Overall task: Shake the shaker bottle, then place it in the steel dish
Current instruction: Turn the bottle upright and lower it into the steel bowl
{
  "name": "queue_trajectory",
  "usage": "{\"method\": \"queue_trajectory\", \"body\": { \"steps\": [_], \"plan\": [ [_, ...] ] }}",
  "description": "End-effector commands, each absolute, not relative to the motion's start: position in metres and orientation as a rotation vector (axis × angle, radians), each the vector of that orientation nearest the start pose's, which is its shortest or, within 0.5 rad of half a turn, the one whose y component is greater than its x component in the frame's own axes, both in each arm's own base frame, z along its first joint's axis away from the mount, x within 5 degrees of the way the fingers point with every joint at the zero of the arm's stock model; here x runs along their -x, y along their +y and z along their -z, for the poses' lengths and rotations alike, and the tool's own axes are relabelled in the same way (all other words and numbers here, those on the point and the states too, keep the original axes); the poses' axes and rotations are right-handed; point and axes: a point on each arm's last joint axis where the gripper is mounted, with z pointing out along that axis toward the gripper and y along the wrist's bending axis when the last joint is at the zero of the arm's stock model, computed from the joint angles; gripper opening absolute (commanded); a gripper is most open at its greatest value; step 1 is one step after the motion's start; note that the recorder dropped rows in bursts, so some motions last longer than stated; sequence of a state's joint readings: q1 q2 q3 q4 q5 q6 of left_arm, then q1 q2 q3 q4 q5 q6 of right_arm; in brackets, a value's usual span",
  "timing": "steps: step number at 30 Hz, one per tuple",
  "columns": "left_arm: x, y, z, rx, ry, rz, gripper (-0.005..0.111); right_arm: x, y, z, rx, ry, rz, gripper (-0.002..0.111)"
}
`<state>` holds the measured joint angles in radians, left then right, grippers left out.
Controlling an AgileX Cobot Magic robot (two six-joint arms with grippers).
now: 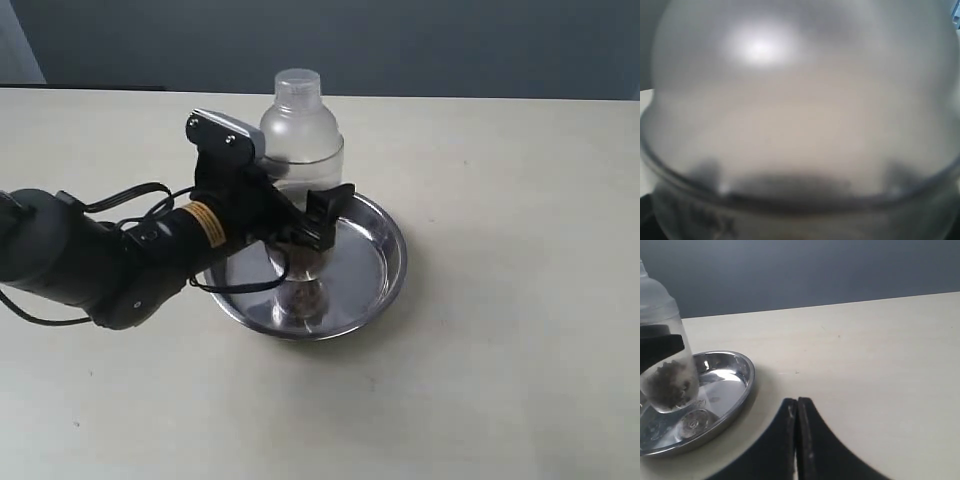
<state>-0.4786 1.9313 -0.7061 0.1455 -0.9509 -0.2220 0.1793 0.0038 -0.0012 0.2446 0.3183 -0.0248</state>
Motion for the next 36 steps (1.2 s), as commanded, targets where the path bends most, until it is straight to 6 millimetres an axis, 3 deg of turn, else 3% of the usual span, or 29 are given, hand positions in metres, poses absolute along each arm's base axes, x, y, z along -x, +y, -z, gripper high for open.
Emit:
{"method": "queue_trajectory", "body": {
  "steps": [1,6,13,15,18,24,31,36],
  "plan": [
    [-0.306,-0.175,-0.138,-0.437,1.668,0.561,0.0,-0.052,0.016,-0.186,0.034,1.796,-0.338,-0.001],
    [-0.308,-0.175,-0.123,-0.406,1.648,0.571,0.0,-0.052,0.016,-0.186,0.034,1.796,-0.338,-0.001],
    [-0.309,-0.174,-0.12,-0.37,1.596,0.581,0.003,-0.052,0.016,-0.186,0.034,1.796,-0.338,-0.001],
    [-0.309,-0.174,-0.118,-0.375,1.618,0.575,0.014,-0.052,0.016,-0.186,0.034,1.796,-0.338,-0.001],
    [-0.309,-0.173,-0.114,-0.375,1.663,0.56,0.042,-0.052,0.016,-0.186,0.034,1.796,-0.338,-0.001],
    [-0.308,-0.174,-0.113,-0.397,1.672,0.565,0.064,-0.052,0.016,-0.186,0.034,1.796,-0.338,-0.001],
    [-0.297,-0.182,-0.096,-0.632,1.813,0.574,0.068,-0.052,0.016,-0.186,0.034,1.796,-0.338,-0.001],
    [-0.293,-0.186,-0.096,-0.715,1.789,0.602,0.068,-0.052,0.016,-0.186,0.034,1.796,-0.338,-0.001]
  ]
}}
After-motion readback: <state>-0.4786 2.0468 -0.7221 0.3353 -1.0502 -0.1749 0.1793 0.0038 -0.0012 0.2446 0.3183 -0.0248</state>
